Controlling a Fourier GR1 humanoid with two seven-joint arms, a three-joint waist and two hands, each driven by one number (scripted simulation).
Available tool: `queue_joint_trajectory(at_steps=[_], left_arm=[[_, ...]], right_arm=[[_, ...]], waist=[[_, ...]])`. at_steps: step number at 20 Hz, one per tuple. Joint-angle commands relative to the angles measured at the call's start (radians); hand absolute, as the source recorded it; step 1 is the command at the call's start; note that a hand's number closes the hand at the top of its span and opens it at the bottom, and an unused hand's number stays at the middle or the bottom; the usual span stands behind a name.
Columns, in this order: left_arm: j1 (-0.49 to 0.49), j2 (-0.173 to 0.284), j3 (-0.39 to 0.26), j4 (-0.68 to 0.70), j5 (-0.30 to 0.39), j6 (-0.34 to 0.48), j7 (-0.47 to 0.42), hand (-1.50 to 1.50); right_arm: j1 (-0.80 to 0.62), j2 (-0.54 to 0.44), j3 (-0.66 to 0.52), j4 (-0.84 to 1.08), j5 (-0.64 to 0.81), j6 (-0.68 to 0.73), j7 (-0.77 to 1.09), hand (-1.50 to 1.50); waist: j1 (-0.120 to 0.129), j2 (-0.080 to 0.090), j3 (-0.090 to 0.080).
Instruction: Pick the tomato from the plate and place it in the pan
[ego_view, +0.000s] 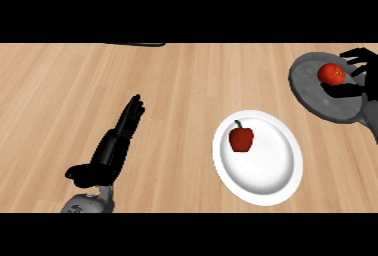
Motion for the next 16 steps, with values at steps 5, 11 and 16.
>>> queue_joint_trajectory(at_steps=[5,11,16], left_arm=[[-0.003,0.02,0.011,-0.004,0.007,-0.019,0.005,0.0],[-0.002,0.0,0.011,0.006,0.009,-0.007,-0.003,0.0],[0.021,0.011,0.011,0.032,-0.007,-0.01,-0.037,0.0]], right_arm=[[-0.093,-0.018,0.002,0.157,-0.011,0.267,-0.003,-1.5],[-0.087,0.014,-0.136,0.121,-0.15,0.205,-0.161,-1.5],[-0.096,-0.028,-0.229,0.137,-0.247,0.28,-0.206,-1.5]], waist=[[0.016,0.002,0.003],[0.001,0.002,0.005],[-0.024,-0.009,0.002]])
